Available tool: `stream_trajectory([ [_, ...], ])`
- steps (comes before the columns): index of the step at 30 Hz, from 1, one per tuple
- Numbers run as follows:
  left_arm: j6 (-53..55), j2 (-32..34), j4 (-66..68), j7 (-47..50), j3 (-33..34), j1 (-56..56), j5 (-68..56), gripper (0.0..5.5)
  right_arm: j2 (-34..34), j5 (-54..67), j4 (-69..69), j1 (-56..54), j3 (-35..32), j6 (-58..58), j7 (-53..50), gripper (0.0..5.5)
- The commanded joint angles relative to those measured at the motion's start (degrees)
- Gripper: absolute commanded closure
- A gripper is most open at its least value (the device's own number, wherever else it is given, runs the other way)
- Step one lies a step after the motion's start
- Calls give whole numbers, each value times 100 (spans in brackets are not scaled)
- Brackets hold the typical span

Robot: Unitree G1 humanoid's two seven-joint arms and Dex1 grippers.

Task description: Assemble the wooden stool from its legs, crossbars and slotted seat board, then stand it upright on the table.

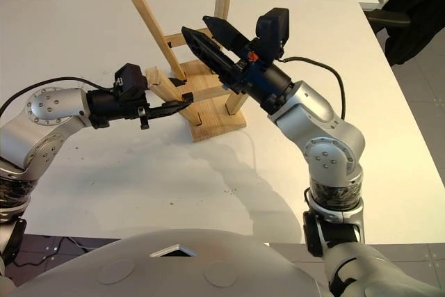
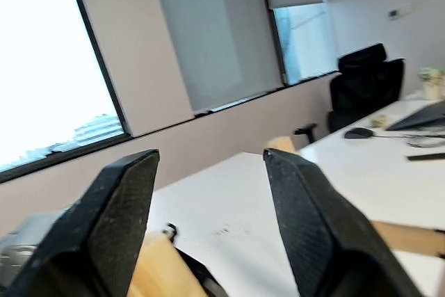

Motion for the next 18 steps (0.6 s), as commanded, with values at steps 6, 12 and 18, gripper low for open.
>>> stream_trajectory([
  [6,808,568,506,115,-502,410,1042,346,4,-1417,1017,582,1204,571,-249,273],
  [12,896,480,523,205,-567,333,1035,346,-213,-2161,2056,1006,2129,899,-8,273],
  [18,962,423,616,253,-583,256,1047,346,23,-2329,1877,660,1890,582,-92,273],
])
